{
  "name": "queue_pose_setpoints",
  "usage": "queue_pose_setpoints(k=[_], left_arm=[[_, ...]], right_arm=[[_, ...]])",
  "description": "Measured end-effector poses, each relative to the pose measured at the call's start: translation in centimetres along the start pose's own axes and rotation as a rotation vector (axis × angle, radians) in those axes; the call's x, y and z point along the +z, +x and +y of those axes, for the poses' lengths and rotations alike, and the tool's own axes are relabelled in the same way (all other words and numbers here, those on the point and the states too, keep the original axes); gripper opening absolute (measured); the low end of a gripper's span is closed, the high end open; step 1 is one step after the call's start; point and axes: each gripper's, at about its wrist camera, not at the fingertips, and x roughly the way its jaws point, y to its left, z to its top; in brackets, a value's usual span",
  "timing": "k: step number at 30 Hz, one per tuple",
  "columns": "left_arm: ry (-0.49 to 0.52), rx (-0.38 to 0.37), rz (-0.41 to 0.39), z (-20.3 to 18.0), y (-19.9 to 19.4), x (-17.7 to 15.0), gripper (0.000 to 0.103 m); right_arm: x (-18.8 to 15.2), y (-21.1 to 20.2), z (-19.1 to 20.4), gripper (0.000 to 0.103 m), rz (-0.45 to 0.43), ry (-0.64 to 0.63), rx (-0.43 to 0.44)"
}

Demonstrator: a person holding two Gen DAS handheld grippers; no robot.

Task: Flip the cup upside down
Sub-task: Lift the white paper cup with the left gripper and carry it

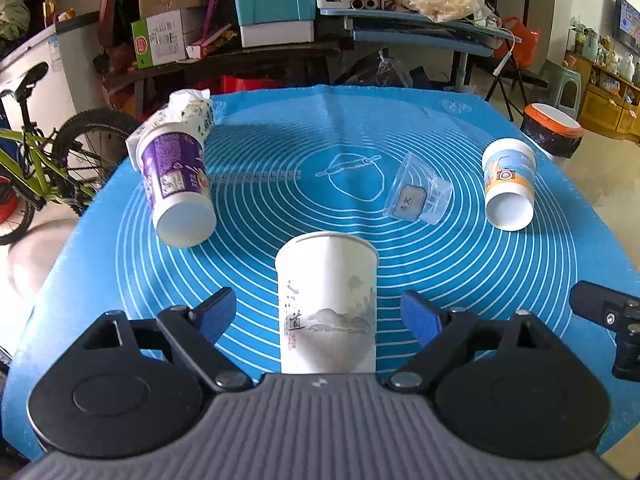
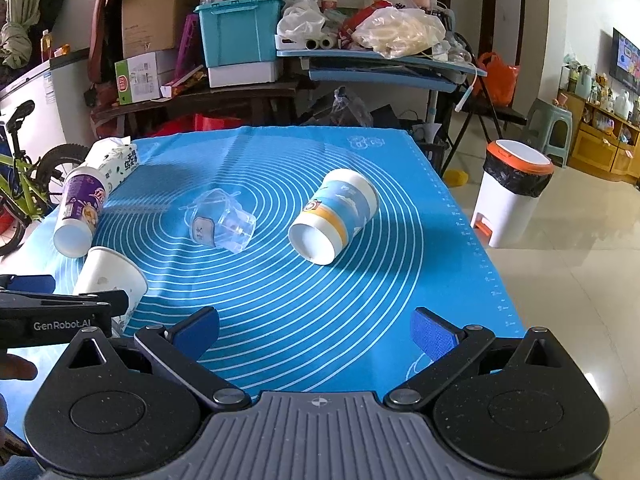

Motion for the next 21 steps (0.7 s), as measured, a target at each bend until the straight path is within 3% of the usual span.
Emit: queue_pose_setpoints(k=[12, 21], left_arm=[[-0.016, -0.019, -0.004, 0.6, -0.9, 0.1, 0.089], [-0.047, 0.007, -0.055, 2.2, -3.0, 0.1, 0.089]], right_arm=[[0.3, -1.0, 0.7, 0.103, -0.021, -0.034, -0.012], [1.1, -2.5, 2.2, 0.103, -0.097, -0.194, -0.104]])
